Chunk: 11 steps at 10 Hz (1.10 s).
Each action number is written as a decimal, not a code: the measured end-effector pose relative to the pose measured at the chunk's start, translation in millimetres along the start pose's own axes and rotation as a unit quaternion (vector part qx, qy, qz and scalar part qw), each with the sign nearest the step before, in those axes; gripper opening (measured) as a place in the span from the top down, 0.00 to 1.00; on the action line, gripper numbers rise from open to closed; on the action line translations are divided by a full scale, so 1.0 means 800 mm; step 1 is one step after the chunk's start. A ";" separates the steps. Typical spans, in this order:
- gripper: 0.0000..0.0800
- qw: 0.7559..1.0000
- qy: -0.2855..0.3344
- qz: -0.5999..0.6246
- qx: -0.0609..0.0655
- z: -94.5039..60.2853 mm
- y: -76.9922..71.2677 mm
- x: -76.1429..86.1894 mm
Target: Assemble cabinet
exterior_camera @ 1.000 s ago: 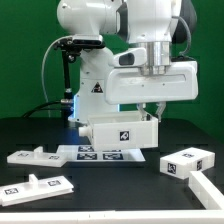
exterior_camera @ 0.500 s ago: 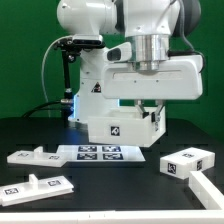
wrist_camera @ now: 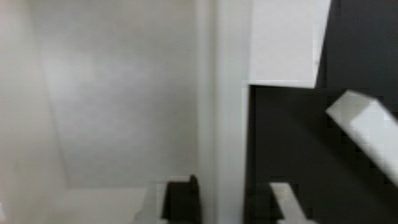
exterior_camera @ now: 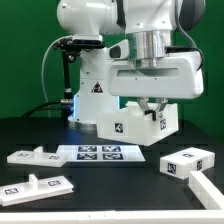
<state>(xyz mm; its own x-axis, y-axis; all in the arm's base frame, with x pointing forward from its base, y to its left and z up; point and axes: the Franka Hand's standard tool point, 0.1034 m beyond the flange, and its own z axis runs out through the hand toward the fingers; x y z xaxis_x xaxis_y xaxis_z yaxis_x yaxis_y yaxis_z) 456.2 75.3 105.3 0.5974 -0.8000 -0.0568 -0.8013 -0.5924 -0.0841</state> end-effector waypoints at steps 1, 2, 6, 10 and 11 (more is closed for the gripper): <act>0.89 0.998 0.001 0.070 0.005 0.004 -0.007 0.028; 0.89 0.993 0.002 0.117 0.003 0.005 -0.019 0.043; 0.89 0.974 -0.005 0.227 0.015 0.004 -0.034 0.051; 0.89 0.949 0.003 0.316 0.007 0.015 -0.047 0.112; 0.89 0.951 -0.001 0.310 0.014 0.012 -0.054 0.131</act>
Offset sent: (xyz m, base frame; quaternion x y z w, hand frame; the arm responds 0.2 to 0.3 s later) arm 0.0000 0.0000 0.0000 0.0000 0.0000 0.1296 0.9916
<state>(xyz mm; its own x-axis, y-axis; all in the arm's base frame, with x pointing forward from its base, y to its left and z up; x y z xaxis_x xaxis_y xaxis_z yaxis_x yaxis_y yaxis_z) 554.2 17.9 93.8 0.0115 -0.9943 -0.1062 -0.9982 -0.0051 -0.0599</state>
